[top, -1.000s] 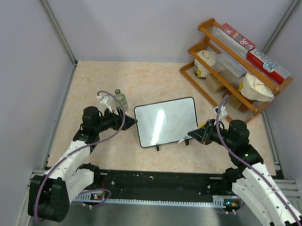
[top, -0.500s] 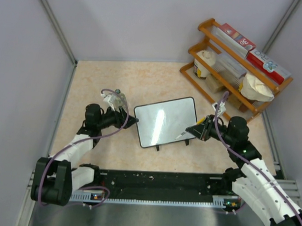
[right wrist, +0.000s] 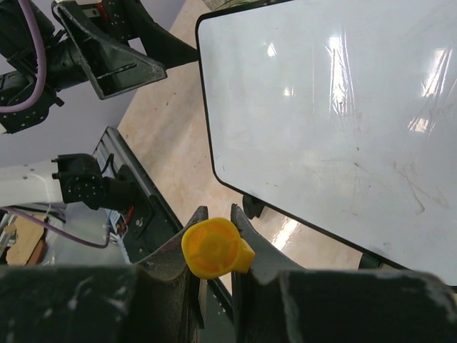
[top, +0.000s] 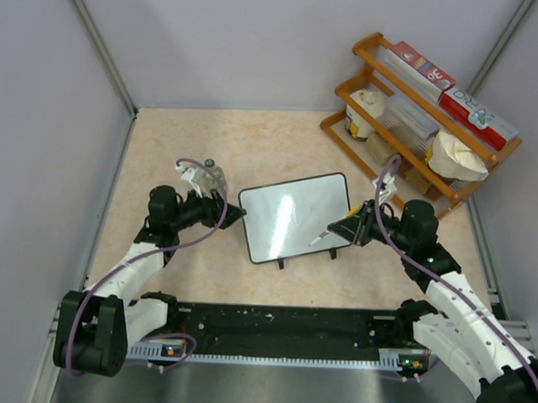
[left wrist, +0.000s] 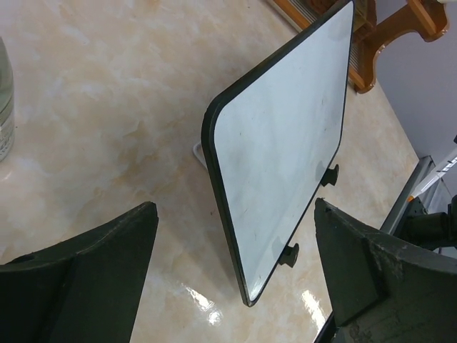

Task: Write a sentence on the whiteboard
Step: Hold the whiteboard at the center of the board.

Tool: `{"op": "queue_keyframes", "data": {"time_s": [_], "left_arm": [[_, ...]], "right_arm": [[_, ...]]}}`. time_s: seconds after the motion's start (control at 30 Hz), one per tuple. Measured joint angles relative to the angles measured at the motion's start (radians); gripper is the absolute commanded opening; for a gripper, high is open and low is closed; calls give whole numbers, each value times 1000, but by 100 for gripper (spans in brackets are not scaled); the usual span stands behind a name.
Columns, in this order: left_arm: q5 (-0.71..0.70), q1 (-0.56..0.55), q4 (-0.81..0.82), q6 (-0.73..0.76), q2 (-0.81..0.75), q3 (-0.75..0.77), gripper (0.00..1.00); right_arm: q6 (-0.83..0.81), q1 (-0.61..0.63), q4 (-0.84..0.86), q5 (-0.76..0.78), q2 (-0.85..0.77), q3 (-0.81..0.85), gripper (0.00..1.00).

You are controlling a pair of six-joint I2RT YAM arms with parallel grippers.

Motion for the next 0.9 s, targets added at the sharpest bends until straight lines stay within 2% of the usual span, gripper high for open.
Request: {"op": "queue_keyframes", "data": {"time_s": [0.07,0.1,0.33,0.57,0.8,0.9], "left_arm": [[-5,0,13,-10,5,0,94],[-8,0,30,-31,13,0,99],[-36,0,191,-163,63,-16,99],[-137,0,181,-164,-6,5,99],[-122,0,304,-160,-15,-66,99],[-109,0,304,-159,-15,-93,99]], "right_arm": [[-3,0,-3,-1,4,2,0],[-4,0,-8,-2,4,7,0],[-15,0,-13,-4,0,37,0],[-15,3,-24,4,-8,38,0],[-51,40,-57,34,36,79,0],[-64,57,-61,53,42,103,0]]}}
